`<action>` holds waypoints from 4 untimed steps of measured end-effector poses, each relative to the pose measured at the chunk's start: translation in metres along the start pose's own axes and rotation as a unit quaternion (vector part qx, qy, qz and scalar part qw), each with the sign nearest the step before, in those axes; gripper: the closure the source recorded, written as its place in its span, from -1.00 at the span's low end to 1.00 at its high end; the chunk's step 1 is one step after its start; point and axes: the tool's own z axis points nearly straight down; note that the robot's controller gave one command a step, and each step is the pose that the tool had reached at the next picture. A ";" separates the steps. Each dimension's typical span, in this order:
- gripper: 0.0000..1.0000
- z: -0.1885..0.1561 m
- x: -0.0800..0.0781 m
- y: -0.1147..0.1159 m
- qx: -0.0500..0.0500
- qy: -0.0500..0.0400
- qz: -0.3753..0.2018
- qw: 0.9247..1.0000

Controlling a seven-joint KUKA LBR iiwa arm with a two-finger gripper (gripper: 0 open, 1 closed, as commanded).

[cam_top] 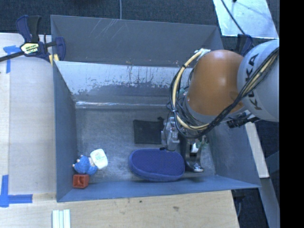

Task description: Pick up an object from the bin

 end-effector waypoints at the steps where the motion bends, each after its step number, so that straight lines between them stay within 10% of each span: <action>1: -1.00 -0.002 -0.002 0.000 0.000 -0.003 0.000 1.000; 2: -1.00 0.090 -0.084 -0.014 0.000 -0.003 -0.015 1.000; 3: -1.00 0.109 -0.077 0.002 0.000 -0.001 0.007 1.000; 4: 1.00 0.108 -0.079 0.001 -0.001 -0.003 0.008 1.000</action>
Offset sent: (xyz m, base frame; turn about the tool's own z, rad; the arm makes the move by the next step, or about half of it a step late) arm 0.0000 0.0000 0.0000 0.0000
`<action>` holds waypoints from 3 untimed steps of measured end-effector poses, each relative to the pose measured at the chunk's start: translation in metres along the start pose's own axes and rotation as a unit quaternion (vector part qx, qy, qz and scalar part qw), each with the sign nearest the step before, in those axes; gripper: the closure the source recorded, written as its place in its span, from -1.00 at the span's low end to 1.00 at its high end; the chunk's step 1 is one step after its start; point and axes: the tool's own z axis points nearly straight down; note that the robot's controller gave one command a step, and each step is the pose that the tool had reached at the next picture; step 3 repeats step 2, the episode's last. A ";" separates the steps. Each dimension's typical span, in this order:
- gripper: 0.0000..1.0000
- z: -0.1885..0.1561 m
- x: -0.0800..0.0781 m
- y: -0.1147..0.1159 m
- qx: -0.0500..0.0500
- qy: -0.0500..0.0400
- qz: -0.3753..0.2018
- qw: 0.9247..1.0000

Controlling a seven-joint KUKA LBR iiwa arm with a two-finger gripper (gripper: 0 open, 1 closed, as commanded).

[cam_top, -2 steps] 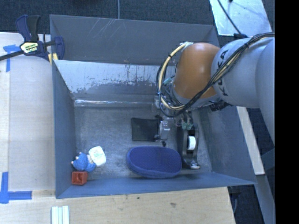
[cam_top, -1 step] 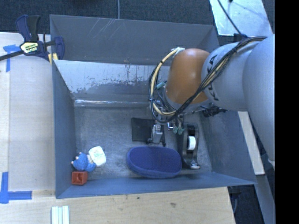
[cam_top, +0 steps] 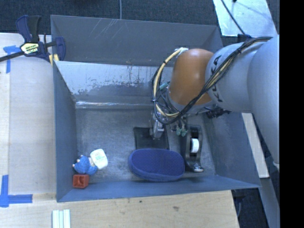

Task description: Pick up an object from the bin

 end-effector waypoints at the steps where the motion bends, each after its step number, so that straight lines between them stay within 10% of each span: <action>1: 1.00 -0.122 0.010 -0.043 0.001 -0.004 -0.001 1.000; 2: 1.00 -0.287 0.035 -0.052 0.000 -0.005 -0.009 1.000; 3: 1.00 -0.287 0.035 -0.052 0.000 -0.005 -0.009 1.000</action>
Offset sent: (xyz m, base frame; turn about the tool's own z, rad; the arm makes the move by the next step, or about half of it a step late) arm -0.0169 -0.0393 0.1171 -0.0046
